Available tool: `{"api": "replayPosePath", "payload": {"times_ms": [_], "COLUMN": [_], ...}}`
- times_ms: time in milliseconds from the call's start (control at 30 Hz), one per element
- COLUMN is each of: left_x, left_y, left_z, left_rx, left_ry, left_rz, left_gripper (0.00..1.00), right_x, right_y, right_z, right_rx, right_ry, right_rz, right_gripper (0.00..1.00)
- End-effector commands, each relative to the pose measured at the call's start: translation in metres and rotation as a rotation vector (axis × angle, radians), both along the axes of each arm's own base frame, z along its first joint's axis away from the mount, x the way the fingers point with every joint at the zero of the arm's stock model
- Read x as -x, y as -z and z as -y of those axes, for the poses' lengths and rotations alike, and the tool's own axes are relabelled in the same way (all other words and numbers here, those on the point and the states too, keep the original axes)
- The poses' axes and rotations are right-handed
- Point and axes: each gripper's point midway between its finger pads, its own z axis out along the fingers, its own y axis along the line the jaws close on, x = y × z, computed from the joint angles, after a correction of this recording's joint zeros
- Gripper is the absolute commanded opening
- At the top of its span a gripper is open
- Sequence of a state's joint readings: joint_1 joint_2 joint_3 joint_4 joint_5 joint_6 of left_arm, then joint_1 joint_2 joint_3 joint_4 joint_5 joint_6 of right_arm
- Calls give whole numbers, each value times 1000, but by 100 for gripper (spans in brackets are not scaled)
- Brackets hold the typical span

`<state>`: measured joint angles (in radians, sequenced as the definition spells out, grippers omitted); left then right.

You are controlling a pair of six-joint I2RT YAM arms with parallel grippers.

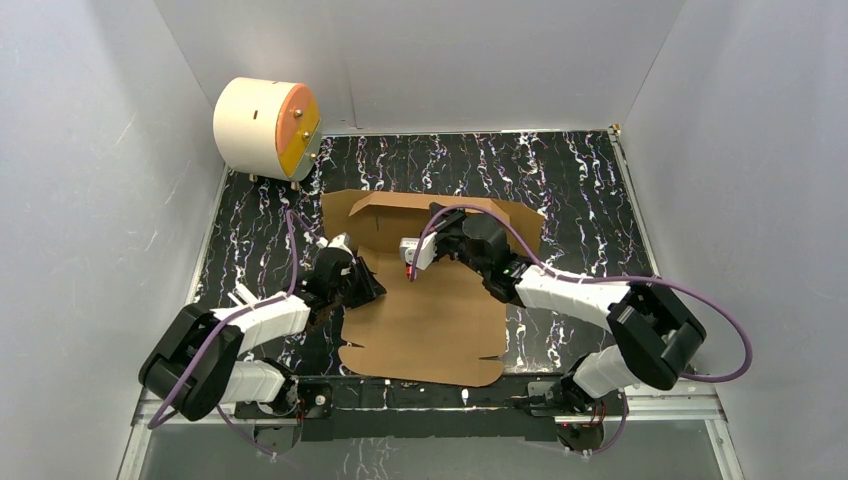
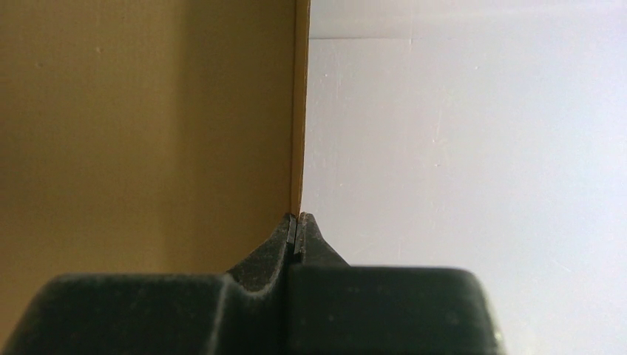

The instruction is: Fold the paper box

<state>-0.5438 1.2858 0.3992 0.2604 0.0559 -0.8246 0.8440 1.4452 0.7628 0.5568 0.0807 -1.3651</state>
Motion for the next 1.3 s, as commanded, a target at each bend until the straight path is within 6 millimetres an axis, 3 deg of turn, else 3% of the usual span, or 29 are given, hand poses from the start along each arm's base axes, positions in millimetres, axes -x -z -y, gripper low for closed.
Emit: {"api": "replayPosePath", "payload": {"times_ms": [0,367,500,600,933,1267], "left_x": [-7,-25,-25,-23,-30,-71], "left_y": [9,4,-8,-21,-94,-156], "left_z": [-9,-9,-11,-24,-62,-82], "left_rx": [-29,-47,-58,-110,-152,-63], "left_ry": [-70,-99,-91,-105,-237,-368], "left_rz": [23,74,94,129,299,339], "left_gripper": [26,25,28,32,44,57], "right_x": [17,44,47,44,43,44], "right_y": [-20,-2,3,6,12,15], "right_z": [-1,4,10,16,25,23], "right_rx": [-23,10,-3,0,-3,19], "right_ry": [-24,-4,18,52,91,79], "right_rz": [57,57,47,48,44,37], "right_gripper": [0,0,0,0,0,0]}}
